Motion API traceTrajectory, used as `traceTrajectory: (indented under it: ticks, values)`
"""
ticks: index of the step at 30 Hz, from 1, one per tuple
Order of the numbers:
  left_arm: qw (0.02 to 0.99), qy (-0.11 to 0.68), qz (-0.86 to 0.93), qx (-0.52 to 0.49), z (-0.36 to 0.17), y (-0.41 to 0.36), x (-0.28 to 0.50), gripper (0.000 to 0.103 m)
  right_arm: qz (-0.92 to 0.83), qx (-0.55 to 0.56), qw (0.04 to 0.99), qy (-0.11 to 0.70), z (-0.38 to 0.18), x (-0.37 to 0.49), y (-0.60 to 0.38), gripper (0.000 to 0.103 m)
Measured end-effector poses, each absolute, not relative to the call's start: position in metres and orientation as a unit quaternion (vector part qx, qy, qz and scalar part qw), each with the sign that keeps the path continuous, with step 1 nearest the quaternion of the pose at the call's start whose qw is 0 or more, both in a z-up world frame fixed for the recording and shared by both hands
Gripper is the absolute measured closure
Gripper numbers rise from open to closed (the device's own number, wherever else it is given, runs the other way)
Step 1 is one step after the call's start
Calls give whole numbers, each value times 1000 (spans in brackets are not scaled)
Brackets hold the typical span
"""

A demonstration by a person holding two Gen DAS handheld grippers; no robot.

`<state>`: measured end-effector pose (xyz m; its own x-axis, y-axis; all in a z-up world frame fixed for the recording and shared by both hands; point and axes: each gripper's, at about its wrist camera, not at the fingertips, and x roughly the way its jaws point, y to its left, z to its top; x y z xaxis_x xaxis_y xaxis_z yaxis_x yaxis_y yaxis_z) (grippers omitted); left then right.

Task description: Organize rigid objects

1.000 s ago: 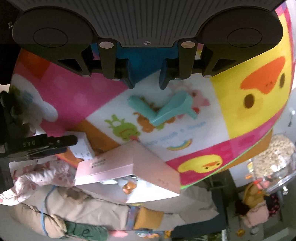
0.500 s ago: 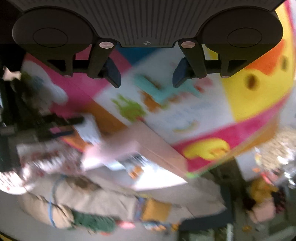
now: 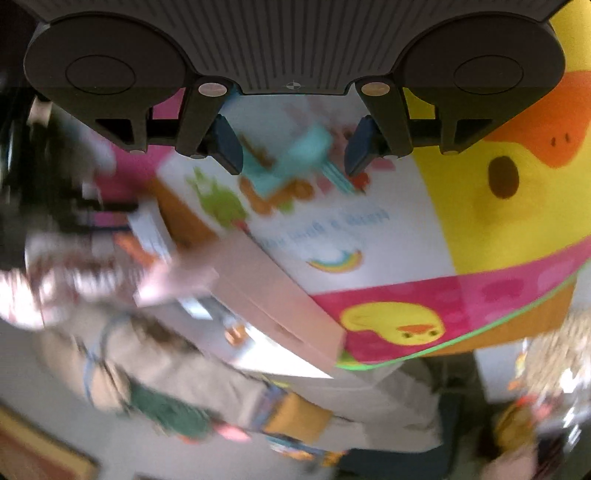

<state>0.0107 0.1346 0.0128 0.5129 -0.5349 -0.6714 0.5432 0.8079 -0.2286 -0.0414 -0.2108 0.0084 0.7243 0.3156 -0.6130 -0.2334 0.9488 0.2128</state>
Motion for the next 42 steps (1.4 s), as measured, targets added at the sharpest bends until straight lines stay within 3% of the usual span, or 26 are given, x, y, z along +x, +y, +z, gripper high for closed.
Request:
traceTrajectory:
  ticks: [7,17,26,30,37,42]
  values:
    - [885,349,-285,115,13,105,-23,38,148,51,927,342,7,-41,-208,19]
    - [888,356,-261,131,22,124,5,38,146,44,927,342,7,-41,-207,19]
    - [875,357,-292,150,11,94,25,39,146,44,927,342,7,-41,-207,19]
    - [882,351,-276,149,11,86,14,50,139,25,929,343,8,-42,-201,19]
    - [901,339,-226,146,11,63,-35,50,123,17,928,350,10,-37,-186,19]
    - [893,342,-257,139,9,39,-25,50,97,20,928,358,12,-19,-171,19]
